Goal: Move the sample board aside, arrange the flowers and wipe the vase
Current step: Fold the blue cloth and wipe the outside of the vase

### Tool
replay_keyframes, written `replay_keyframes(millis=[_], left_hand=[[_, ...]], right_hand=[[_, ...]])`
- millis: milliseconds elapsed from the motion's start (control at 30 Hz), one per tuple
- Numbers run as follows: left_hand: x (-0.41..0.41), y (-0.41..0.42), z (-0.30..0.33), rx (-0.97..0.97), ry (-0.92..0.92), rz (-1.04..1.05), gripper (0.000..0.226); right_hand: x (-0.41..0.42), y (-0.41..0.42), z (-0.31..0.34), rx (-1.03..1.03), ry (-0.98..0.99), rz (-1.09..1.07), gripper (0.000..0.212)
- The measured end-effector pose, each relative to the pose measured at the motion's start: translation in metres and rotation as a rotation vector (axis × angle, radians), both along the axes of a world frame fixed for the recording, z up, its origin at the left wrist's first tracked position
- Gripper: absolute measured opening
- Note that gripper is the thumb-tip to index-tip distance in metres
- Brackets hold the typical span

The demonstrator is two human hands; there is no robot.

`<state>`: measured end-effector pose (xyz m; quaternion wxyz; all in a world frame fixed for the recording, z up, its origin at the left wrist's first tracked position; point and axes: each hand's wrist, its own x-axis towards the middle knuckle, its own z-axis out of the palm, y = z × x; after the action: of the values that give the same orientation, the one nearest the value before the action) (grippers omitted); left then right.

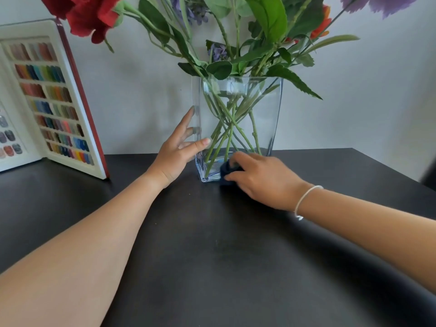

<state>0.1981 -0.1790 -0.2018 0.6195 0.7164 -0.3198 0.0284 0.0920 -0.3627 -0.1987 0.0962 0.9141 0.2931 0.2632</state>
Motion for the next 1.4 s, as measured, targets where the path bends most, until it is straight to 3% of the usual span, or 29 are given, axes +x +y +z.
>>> replay_keyframes(millis=[200, 467, 567, 867, 1167, 1400], left_hand=[[-0.002, -0.001, 0.0, 0.002, 0.006, 0.018, 0.061], [-0.002, -0.002, 0.001, 0.002, 0.015, 0.004, 0.07], [0.001, 0.001, 0.0, -0.001, 0.009, -0.007, 0.073], [0.0, -0.002, 0.001, 0.006, -0.006, 0.024, 0.074], [-0.001, -0.003, 0.0, -0.008, -0.002, 0.001, 0.066], [0.002, -0.002, -0.002, -0.028, 0.001, -0.027, 0.06]], right_hand=[[-0.015, -0.062, 0.003, 0.039, 0.006, -0.182, 0.022], [0.012, 0.04, -0.003, 0.023, -0.045, 0.132, 0.019], [0.015, 0.047, -0.003, 0.039, -0.014, 0.108, 0.016], [-0.009, -0.045, -0.003, 0.129, -0.046, -0.11, 0.023], [0.005, 0.021, -0.004, 0.087, -0.028, 0.083, 0.014], [-0.004, -0.016, 0.001, 0.119, 0.033, -0.013, 0.018]])
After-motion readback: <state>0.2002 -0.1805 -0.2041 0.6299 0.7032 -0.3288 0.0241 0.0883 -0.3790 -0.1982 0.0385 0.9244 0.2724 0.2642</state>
